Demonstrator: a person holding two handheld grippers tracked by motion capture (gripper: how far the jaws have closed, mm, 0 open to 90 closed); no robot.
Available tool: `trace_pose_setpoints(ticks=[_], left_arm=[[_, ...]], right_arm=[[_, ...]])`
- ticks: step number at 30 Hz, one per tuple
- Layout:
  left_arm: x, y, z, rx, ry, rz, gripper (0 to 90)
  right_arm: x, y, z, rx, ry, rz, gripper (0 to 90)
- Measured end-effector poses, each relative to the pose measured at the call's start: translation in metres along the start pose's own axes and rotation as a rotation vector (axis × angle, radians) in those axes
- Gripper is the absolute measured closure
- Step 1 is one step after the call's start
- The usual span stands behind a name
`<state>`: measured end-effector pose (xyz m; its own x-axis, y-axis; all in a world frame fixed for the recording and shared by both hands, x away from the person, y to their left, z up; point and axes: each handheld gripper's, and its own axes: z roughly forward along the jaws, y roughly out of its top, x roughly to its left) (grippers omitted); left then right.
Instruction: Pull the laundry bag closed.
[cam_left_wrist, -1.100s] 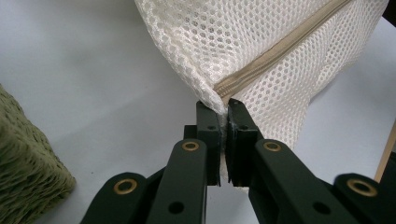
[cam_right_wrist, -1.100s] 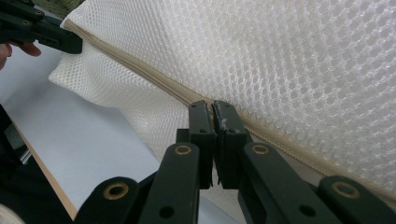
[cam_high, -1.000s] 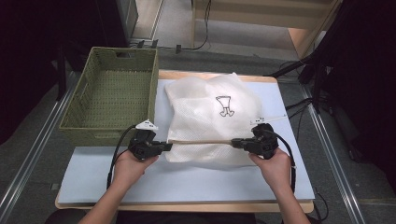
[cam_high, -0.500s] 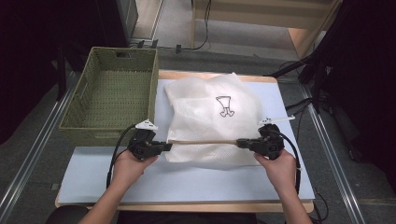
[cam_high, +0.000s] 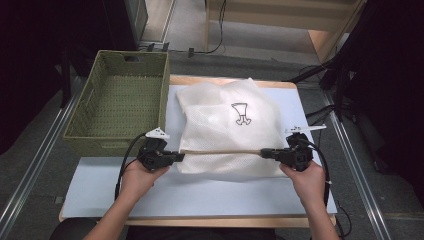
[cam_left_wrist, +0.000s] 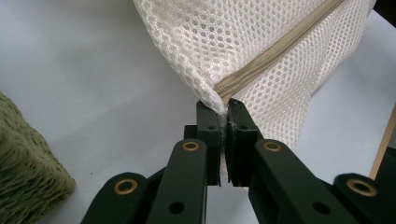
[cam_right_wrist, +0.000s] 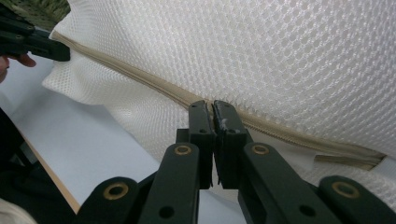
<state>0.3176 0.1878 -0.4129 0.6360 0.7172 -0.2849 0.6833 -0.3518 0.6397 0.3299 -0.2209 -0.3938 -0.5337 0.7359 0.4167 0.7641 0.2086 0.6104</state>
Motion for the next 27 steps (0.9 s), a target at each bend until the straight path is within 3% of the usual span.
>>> trace_pose_setpoints(ticks=[4, 14, 20, 21, 22, 23, 24, 25, 27], left_arm=[[0.002, 0.000, 0.000, 0.002, 0.003, -0.009, 87.3], [0.000, -0.001, 0.005, 0.018, 0.013, 0.001, 87.2], [0.001, -0.001, 0.004, 0.003, 0.014, -0.012, 87.2], [0.001, -0.002, 0.003, 0.016, 0.078, -0.006, 87.4], [0.004, -0.003, 0.003, 0.016, 0.095, -0.007, 87.5], [0.011, -0.004, 0.001, 0.019, 0.078, -0.054, 87.5], [0.013, -0.004, -0.001, 0.024, 0.067, -0.063, 87.5], [0.012, -0.004, -0.002, 0.017, 0.068, -0.057, 87.4], [0.007, -0.002, 0.000, 0.016, 0.050, -0.038, 87.3]], right_arm=[[0.000, 0.000, -0.003, -0.003, -0.027, -0.007, 88.6], [0.007, 0.000, -0.016, -0.012, -0.016, 0.003, 88.6], [0.013, 0.000, -0.020, -0.027, -0.019, 0.000, 88.6], [0.014, 0.000, -0.020, -0.023, -0.032, 0.001, 88.8], [0.014, -0.001, -0.022, -0.019, -0.123, -0.008, 88.8], [0.011, -0.001, -0.024, -0.007, -0.159, -0.012, 88.8], [-0.001, -0.004, -0.028, -0.024, -0.115, 0.040, 88.8], [-0.010, -0.008, -0.033, -0.049, -0.081, 0.075, 88.7], [-0.021, -0.013, -0.040, -0.052, -0.086, 0.092, 88.7]])
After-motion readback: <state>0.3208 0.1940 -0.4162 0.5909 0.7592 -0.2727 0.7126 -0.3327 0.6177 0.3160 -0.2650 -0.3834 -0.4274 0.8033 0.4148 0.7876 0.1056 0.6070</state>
